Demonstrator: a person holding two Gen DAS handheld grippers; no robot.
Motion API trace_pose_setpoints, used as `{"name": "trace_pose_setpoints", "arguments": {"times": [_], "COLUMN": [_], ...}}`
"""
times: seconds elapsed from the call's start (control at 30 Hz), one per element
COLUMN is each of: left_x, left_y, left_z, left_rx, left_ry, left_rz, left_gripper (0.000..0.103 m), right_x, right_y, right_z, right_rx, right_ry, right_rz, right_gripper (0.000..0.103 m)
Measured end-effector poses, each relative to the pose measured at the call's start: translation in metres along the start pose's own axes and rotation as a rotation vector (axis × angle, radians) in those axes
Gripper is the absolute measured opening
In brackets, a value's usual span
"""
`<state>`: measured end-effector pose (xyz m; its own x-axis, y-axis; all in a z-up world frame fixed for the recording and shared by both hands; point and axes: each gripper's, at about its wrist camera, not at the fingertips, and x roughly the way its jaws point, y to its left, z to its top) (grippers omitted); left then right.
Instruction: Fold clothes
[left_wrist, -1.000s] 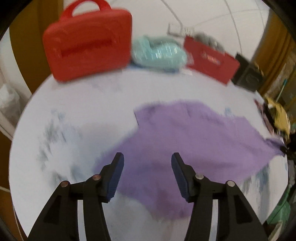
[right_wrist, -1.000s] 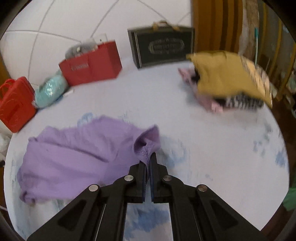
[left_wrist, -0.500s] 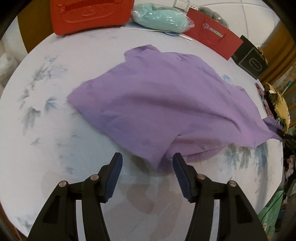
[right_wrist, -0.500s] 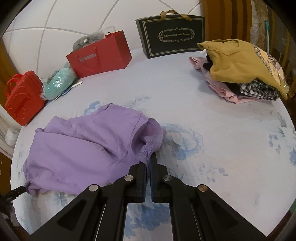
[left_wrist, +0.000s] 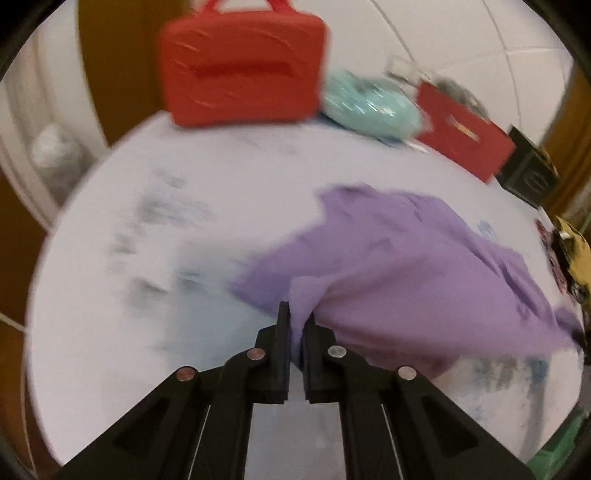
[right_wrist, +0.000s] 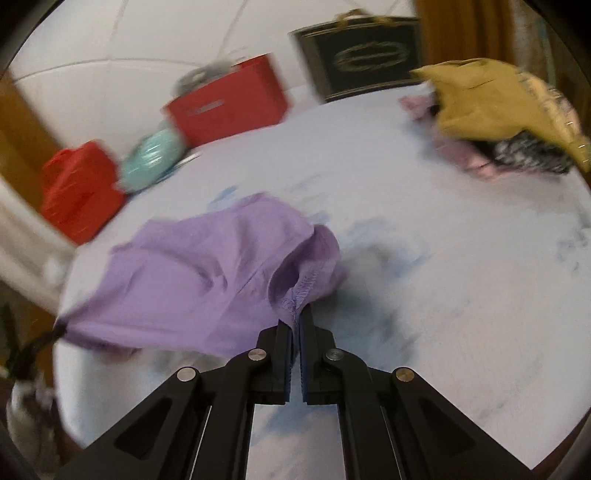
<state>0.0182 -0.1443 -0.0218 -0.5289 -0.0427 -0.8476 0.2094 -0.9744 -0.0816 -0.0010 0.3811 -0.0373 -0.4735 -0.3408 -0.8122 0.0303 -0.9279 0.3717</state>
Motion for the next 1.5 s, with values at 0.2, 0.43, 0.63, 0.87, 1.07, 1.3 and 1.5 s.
{"name": "trace_pose_setpoints", "arguments": {"times": [0.2,0.43,0.63,0.87,1.07,1.3,1.5], "left_x": [0.01,0.037,0.041,0.033,0.028,0.032,0.049], "left_y": [0.055,0.083,0.088,0.093,0.082,0.026,-0.019], "left_z": [-0.015,-0.031,-0.027,-0.027,-0.02,-0.018,-0.035], "left_rx": [-0.037,-0.076,-0.095,-0.108,-0.055,0.078,0.229], "left_ry": [0.098,0.188,0.172,0.171,0.161,0.163,0.233], "left_rz": [0.116,0.155,0.127,0.114,0.095,-0.041,-0.041], "left_gripper": [0.003,0.005,0.007,0.008,0.008,0.01,0.01], "right_x": [0.008,0.041,0.096,0.139,0.087,-0.016,-0.029], "right_y": [0.039,0.049,0.049,0.066,0.06,-0.028,-0.091], "right_z": [-0.028,0.016,0.052,0.064,0.062,0.01,-0.068], "right_rx": [-0.074,-0.11,-0.112,-0.189,-0.232,-0.008,0.162], "right_ry": [0.101,0.042,0.081,0.159,0.055,0.01,0.192], "right_rz": [0.063,-0.011,-0.078,-0.177,-0.298,-0.437,-0.561], "right_gripper": [0.025,0.026,0.057,0.003,0.002,0.002,0.002]}}
